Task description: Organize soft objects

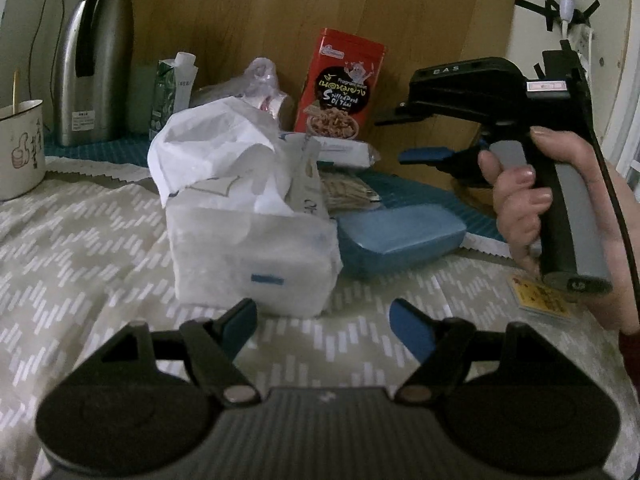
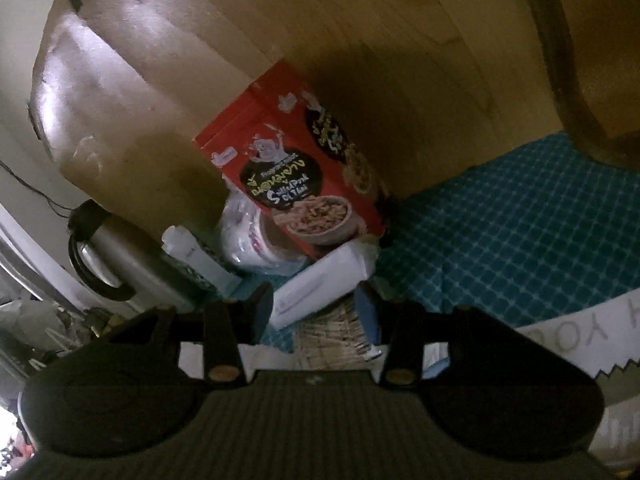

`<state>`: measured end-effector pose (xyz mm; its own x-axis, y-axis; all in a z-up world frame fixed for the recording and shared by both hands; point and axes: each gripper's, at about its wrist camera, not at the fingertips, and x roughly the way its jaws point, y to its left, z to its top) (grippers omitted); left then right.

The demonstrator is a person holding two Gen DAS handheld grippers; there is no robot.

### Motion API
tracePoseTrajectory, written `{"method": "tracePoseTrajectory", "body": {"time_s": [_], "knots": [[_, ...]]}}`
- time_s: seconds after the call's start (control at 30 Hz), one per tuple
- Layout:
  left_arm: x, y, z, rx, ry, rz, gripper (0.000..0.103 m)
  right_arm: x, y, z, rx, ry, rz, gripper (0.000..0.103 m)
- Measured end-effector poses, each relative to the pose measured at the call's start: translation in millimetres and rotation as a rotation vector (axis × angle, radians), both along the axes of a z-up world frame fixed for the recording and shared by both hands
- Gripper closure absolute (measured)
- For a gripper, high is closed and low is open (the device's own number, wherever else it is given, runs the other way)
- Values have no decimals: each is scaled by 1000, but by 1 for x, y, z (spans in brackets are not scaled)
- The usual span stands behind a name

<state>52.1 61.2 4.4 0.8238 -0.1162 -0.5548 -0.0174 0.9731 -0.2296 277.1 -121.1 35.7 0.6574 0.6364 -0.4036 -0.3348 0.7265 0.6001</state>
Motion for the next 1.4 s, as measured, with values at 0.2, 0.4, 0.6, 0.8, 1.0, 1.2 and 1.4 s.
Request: {"method": "tracePoseTrajectory", "body": {"time_s": [0.2, 0.4, 0.6, 0.8, 1.0, 1.2, 1.4], "knots": [[-1, -1, 0, 9, 1, 2, 27, -67, -18, 5, -118, -196, -15, 54], [-1, -9, 1, 70, 12, 18, 27, -164, -63, -21, -226, -326, -119, 51], [-4, -27, 2, 179, 13, 10, 27, -213, -76, -57, -376, -326, -168, 50], [-4, -32, 1, 230, 19, 21, 27, -207, -87, -64, -324, -283, -156, 50], [-4, -35, 1, 254, 16, 29, 27, -210, -86, -64, -337, -313, -110, 50], [-3, -37, 1, 272, 20, 23, 27, -211, -89, -64, -336, -325, -92, 50], [-3, -36, 0, 271, 23, 16, 27, -211, -90, -64, -332, -321, -92, 49]]}}
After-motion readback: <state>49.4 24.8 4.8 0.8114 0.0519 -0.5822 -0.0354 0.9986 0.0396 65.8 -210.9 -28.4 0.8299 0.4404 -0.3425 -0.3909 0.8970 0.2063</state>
